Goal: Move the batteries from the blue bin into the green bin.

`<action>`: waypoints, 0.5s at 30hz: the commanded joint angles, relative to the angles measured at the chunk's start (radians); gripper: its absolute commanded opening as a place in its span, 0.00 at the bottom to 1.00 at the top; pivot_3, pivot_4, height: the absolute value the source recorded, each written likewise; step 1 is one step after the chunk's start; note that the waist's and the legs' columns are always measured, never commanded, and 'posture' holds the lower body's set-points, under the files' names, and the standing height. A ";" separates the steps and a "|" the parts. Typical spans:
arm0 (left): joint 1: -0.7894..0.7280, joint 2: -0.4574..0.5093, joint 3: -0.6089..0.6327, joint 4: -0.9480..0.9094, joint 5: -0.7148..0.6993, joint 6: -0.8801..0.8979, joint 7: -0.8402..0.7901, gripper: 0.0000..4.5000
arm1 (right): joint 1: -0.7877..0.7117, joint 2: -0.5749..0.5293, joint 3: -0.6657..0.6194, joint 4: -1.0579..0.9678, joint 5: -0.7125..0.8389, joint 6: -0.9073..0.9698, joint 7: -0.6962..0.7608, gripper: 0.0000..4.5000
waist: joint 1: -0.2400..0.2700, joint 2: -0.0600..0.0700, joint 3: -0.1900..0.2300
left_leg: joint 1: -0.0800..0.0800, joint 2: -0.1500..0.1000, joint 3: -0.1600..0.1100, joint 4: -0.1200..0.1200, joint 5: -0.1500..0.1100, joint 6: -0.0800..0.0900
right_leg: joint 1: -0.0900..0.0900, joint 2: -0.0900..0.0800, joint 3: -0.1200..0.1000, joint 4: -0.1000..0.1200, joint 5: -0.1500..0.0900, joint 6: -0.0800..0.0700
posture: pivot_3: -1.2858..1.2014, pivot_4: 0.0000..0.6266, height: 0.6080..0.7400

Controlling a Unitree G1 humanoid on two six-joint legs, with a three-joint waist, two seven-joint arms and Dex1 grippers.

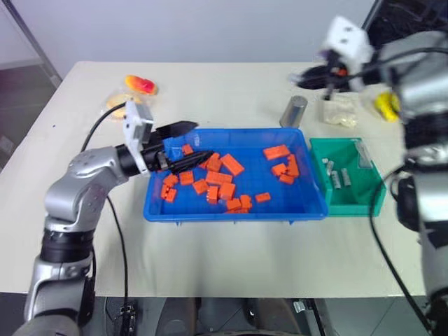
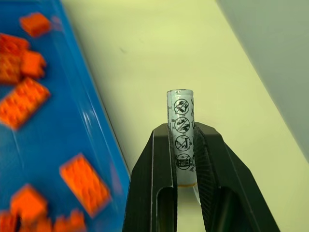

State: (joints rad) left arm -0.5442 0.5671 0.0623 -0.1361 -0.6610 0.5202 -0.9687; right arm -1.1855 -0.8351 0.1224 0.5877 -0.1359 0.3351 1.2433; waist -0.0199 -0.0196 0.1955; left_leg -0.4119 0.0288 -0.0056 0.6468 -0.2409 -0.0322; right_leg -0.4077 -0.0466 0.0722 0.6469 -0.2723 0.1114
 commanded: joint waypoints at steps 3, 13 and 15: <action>-0.071 -0.046 -0.058 0.071 0.016 -0.028 -0.083 1.00 | 0.277 -0.157 -0.126 -0.354 0.065 0.266 -0.003 0.00 | 0.002 0.003 0.002 | -0.001 0.000 0.001 0.001 0.000 0.000 | -0.002 0.000 0.001 0.001 0.000 0.000 | 0.52 0.24 1.00; -0.133 -0.056 -0.174 0.192 0.157 -0.128 -0.210 1.00 | 0.554 -0.218 -0.246 -0.520 0.178 0.408 -0.097 0.23 | -0.025 0.004 0.002 | 0.001 0.001 0.003 0.002 0.000 0.000 | -0.001 0.001 0.003 0.002 0.000 0.000 | 0.52 0.24 1.00; -0.134 -0.055 -0.169 0.195 0.164 -0.131 -0.217 1.00 | 0.565 -0.221 -0.248 -0.522 0.195 0.410 -0.109 0.42 | -0.024 0.004 0.002 | 0.001 0.001 0.003 0.002 0.000 0.000 | -0.001 0.002 0.003 0.002 0.000 0.000 | 0.52 0.24 1.00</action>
State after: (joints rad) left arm -0.6506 0.5009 -0.1154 0.0773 -0.5032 0.4101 -1.1746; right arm -0.6151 -1.0316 -0.0871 0.1002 0.0355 0.7480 1.1466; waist -0.0442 -0.0154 0.1972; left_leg -0.4113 0.0296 -0.0035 0.6485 -0.2406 -0.0322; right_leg -0.4091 -0.0448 0.0751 0.6490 -0.2723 0.1119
